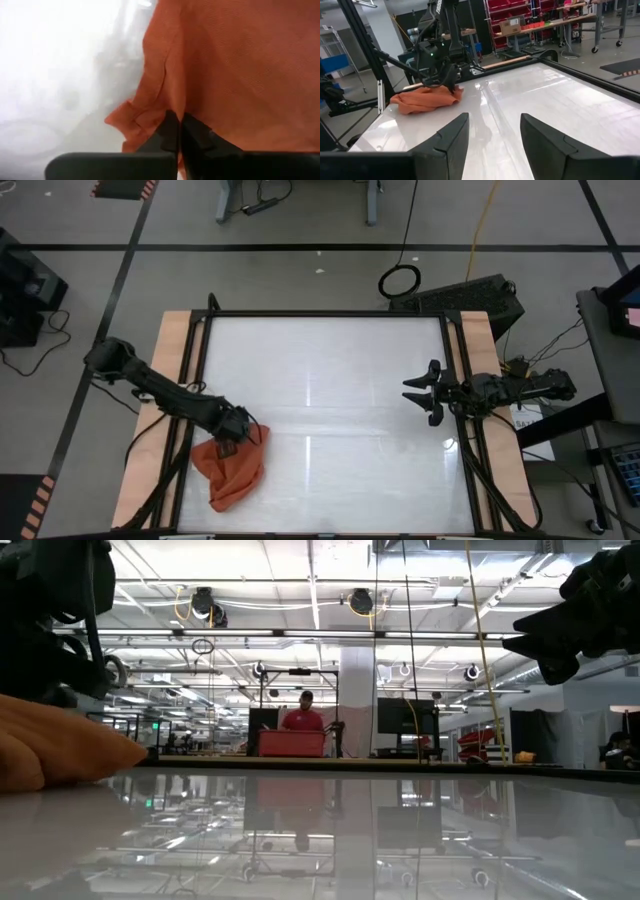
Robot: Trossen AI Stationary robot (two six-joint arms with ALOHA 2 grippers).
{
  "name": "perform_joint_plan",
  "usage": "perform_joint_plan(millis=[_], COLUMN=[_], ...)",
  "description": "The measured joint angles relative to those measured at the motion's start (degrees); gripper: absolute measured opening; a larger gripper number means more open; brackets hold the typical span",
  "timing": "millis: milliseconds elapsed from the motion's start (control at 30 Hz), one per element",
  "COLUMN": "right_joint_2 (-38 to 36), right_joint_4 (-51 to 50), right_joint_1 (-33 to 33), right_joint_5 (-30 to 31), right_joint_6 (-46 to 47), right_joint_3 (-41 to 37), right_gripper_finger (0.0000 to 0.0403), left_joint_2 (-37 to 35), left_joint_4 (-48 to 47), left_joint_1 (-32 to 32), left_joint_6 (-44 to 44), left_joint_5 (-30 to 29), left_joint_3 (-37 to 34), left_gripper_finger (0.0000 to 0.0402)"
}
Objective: Roll towel
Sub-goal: Roll the orange towel
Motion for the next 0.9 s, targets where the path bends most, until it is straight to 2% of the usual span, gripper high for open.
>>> perform_joint_plan(millis=[233,367,500,600,767,900], right_joint_2=[0.0,0.0,0.1,0.7,3.8,8.2], right_joint_4=[0.5,0.5,0.5,0.6,1.4,5.9], right_joint_1=[0.0,0.0,0.0,0.0,0.0,0.0], right_joint_5=[0.0,0.0,-0.2,-0.4,-0.4,-0.4], right_joint_6=[0.5,0.5,0.5,0.5,1.0,0.6], right_joint_3=[0.0,0.0,0.0,0.0,0.0,0.0], right_gripper_finger=[0.0169,0.0169,0.0169,0.0169,0.0169,0.0169], left_joint_2=[-0.2,-0.2,-0.3,-0.3,-0.3,-0.3], left_joint_4=[-10.2,-12.3,-10.0,-5.1,3.3,7.9], left_joint_1=[0.4,1.5,3.1,5.2,8.4,10.3], left_joint_6=[5.7,11.5,20.7,29.3,42.7,51.7], left_joint_5=[-11.6,-23.1,-34.8,-39.6,-39.1,-30.4], left_joint_3=[13.0,22.2,30.9,36.5,43.5,46.9], left_gripper_finger=[0.0003,0.0002,0.0002,0.0001,0.0001,0.0001])
